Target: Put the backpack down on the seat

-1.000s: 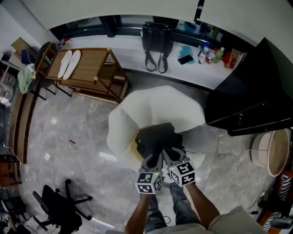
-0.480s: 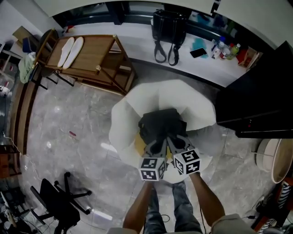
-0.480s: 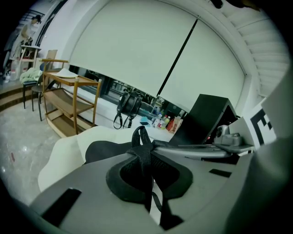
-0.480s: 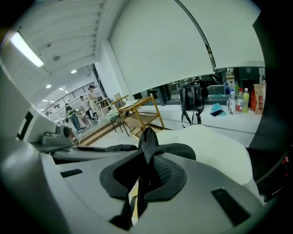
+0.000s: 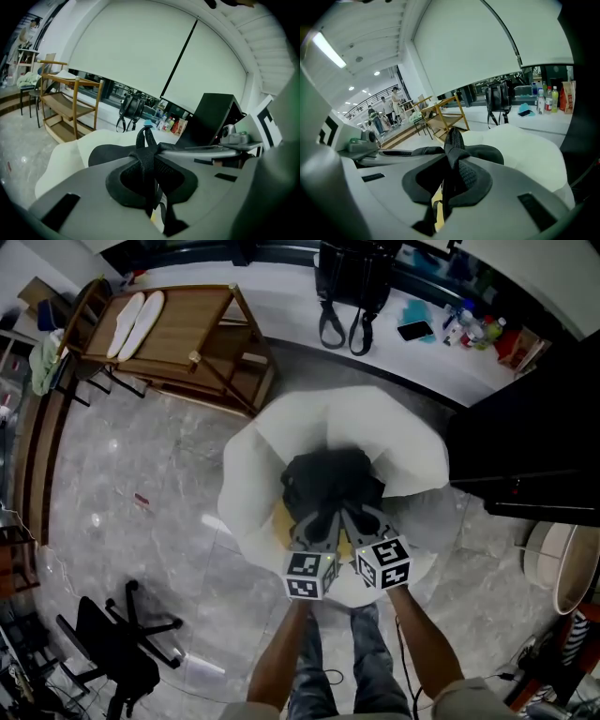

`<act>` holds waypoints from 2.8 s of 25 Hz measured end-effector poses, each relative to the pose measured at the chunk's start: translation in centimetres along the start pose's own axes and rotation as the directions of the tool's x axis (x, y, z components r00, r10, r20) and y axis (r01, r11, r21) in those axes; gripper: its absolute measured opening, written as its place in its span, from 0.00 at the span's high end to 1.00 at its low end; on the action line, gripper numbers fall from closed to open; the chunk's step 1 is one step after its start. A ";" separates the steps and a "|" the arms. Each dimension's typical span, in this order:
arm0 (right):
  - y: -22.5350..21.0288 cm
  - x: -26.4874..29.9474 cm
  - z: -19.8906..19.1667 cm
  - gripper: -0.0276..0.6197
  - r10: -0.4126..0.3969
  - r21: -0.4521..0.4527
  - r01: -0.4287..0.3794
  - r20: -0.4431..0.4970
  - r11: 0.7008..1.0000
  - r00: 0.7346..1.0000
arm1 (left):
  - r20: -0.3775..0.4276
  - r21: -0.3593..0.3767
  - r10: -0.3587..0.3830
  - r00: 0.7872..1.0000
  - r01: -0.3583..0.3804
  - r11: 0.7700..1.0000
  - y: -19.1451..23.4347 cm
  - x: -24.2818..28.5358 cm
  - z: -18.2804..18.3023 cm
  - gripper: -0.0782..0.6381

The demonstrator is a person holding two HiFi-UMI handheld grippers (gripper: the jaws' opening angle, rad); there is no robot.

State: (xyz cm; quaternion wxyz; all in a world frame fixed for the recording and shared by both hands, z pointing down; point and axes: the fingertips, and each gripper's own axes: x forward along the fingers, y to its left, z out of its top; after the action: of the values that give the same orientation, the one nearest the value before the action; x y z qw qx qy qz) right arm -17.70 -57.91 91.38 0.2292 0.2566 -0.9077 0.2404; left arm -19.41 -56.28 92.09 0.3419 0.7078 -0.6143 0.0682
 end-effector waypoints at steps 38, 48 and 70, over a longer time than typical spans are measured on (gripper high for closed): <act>2.5 -9.2 4.2 0.89 -0.044 -0.101 0.047 0.032 0.994 0.999 | 0.026 0.065 0.050 0.998 -0.052 0.997 -3.9 -8.8 2.1 0.81; 6.7 -15.2 7.6 0.91 0.003 -0.159 0.012 0.098 0.987 0.995 | 0.109 0.069 0.020 0.994 -0.028 0.997 -9.7 -13.9 5.7 0.85; 13.5 -32.2 18.4 0.91 0.101 -0.307 0.027 0.395 0.951 0.913 | 0.415 0.174 0.002 0.910 -0.082 0.981 -23.2 -27.8 16.9 0.85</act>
State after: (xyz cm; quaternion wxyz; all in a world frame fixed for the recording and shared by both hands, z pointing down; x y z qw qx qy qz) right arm -6.31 -46.49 55.34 0.0681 0.2448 -0.9662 0.0428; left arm -10.15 -42.76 55.63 0.1347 0.7218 -0.6786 -0.0177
